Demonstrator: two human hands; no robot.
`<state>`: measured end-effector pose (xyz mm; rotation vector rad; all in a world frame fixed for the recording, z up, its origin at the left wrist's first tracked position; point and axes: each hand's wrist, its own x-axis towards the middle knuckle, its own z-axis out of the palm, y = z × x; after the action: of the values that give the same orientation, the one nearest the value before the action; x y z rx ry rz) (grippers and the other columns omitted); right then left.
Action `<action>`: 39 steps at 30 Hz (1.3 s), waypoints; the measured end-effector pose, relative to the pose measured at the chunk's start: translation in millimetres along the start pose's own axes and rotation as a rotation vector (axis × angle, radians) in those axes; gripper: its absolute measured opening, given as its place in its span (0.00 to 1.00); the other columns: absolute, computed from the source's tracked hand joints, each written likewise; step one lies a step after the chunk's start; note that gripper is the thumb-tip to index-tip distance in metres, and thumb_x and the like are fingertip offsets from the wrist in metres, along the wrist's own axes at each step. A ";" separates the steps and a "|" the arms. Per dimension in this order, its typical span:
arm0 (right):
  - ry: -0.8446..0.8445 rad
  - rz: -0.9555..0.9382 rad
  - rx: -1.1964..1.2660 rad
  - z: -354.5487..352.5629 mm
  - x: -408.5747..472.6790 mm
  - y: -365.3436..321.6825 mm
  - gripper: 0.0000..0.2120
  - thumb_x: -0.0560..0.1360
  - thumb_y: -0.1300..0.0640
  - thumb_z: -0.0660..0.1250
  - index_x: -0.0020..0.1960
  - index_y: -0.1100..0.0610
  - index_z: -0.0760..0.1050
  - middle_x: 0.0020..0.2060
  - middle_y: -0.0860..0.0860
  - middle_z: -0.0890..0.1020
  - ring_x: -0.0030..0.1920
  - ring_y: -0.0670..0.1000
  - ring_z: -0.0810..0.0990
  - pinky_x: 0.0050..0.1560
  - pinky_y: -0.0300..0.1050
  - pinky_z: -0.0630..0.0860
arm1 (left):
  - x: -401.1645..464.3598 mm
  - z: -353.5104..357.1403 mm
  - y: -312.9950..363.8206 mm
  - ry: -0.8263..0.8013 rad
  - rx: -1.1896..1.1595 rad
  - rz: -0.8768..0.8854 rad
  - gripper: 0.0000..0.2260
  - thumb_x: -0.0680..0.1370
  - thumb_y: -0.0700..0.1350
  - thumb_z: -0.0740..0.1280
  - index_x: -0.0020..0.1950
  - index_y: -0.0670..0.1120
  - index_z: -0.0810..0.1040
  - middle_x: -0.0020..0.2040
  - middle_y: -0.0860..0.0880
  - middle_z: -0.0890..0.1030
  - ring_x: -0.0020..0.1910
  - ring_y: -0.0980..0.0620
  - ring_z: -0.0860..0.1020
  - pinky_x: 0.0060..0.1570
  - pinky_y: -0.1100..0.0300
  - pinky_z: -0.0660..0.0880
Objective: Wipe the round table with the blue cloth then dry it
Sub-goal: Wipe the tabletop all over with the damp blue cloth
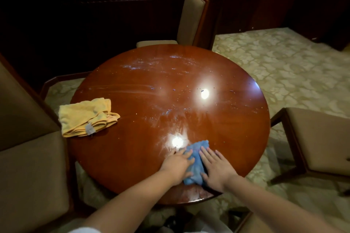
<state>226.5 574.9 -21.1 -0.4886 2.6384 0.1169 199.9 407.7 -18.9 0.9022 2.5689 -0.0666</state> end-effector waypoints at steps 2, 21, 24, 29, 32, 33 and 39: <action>0.017 -0.006 0.005 -1.6 -0.5 8.7 0.49 0.60 0.38 0.30 0.78 0.60 0.41 0.74 0.48 0.40 0.76 0.50 0.42 0.74 0.47 0.38 | 9.3 -6.7 3.2 -0.019 0.046 0.013 0.26 0.80 0.54 0.60 0.75 0.47 0.62 0.78 0.48 0.55 0.76 0.46 0.53 0.73 0.48 0.49; 0.062 0.132 -0.009 17.3 -33.7 36.7 0.33 0.70 0.48 0.53 0.65 0.72 0.71 0.65 0.62 0.73 0.68 0.55 0.69 0.69 0.48 0.64 | 21.9 -0.7 53.5 -0.018 0.048 0.216 0.23 0.80 0.52 0.59 0.74 0.49 0.62 0.78 0.45 0.52 0.76 0.46 0.50 0.72 0.44 0.48; 0.067 0.137 -0.036 5.5 -21.6 47.3 0.37 0.79 0.46 0.53 0.76 0.67 0.42 0.77 0.58 0.46 0.77 0.55 0.44 0.76 0.49 0.46 | 41.4 -12.6 52.8 0.016 0.051 0.190 0.21 0.80 0.54 0.57 0.72 0.51 0.67 0.78 0.46 0.54 0.76 0.47 0.53 0.73 0.45 0.49; 0.011 0.191 0.031 28.9 -38.5 50.0 0.36 0.63 0.40 0.63 0.53 0.72 0.80 0.56 0.63 0.79 0.58 0.55 0.80 0.51 0.48 0.80 | 41.1 -4.6 61.5 0.029 0.005 0.283 0.21 0.79 0.54 0.59 0.71 0.49 0.69 0.74 0.43 0.58 0.75 0.46 0.55 0.73 0.50 0.49; 0.039 0.277 0.023 11.6 -32.5 61.3 0.39 0.73 0.44 0.64 0.70 0.74 0.62 0.71 0.65 0.64 0.72 0.60 0.66 0.70 0.49 0.64 | 55.4 -8.2 67.1 0.002 -0.012 0.245 0.25 0.80 0.55 0.58 0.76 0.50 0.62 0.77 0.44 0.53 0.77 0.47 0.49 0.74 0.48 0.47; 0.096 0.231 -0.013 10.0 -24.3 69.5 0.38 0.77 0.47 0.60 0.75 0.70 0.51 0.75 0.63 0.54 0.76 0.57 0.54 0.74 0.47 0.53 | 61.6 -11.2 66.3 0.001 -0.009 0.216 0.25 0.80 0.55 0.57 0.76 0.50 0.60 0.78 0.44 0.52 0.77 0.47 0.49 0.74 0.48 0.46; 0.115 0.120 0.088 4.6 -3.1 80.1 0.34 0.80 0.59 0.58 0.75 0.68 0.40 0.76 0.60 0.43 0.77 0.56 0.43 0.73 0.41 0.39 | 69.3 -19.2 49.0 0.050 0.047 0.182 0.25 0.79 0.55 0.58 0.75 0.52 0.62 0.76 0.46 0.59 0.75 0.47 0.56 0.72 0.53 0.51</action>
<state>202.3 651.3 -23.7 -0.3160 2.7709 0.0099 173.8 490.5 -24.5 1.1648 2.5279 -0.0520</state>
